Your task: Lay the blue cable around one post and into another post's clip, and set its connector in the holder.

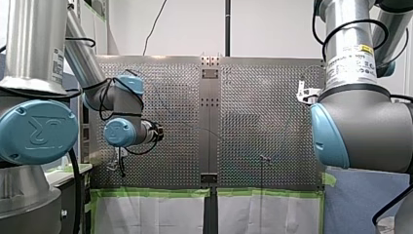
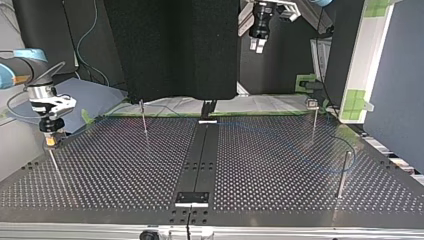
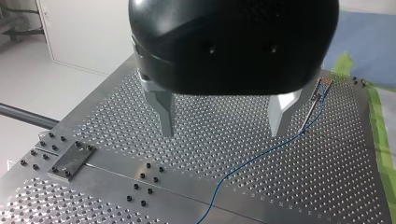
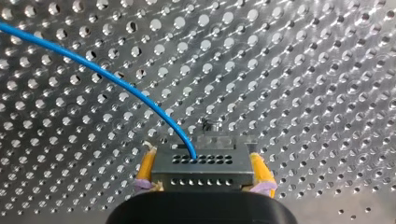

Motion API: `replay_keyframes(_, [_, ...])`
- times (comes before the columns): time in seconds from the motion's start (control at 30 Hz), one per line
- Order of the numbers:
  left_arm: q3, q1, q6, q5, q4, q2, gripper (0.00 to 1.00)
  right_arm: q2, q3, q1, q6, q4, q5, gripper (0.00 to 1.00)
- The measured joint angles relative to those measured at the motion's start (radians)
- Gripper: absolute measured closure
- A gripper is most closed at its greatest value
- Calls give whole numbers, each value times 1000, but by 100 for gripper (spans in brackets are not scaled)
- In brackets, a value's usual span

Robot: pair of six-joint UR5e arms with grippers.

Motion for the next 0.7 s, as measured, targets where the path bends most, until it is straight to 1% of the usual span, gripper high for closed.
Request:
replay_keyframes(0.13, [0, 0, 1, 0, -3, 0, 2, 0, -6, -2, 9, 2, -13, 100])
replay_keyframes(0.53, [0, 6, 3, 0, -11, 0, 2, 3, -12, -14, 16, 2, -22, 100])
replay_keyframes(0.7, [0, 7, 3, 0, -11, 0, 2, 4, -15, -18, 16, -2, -42, 100])
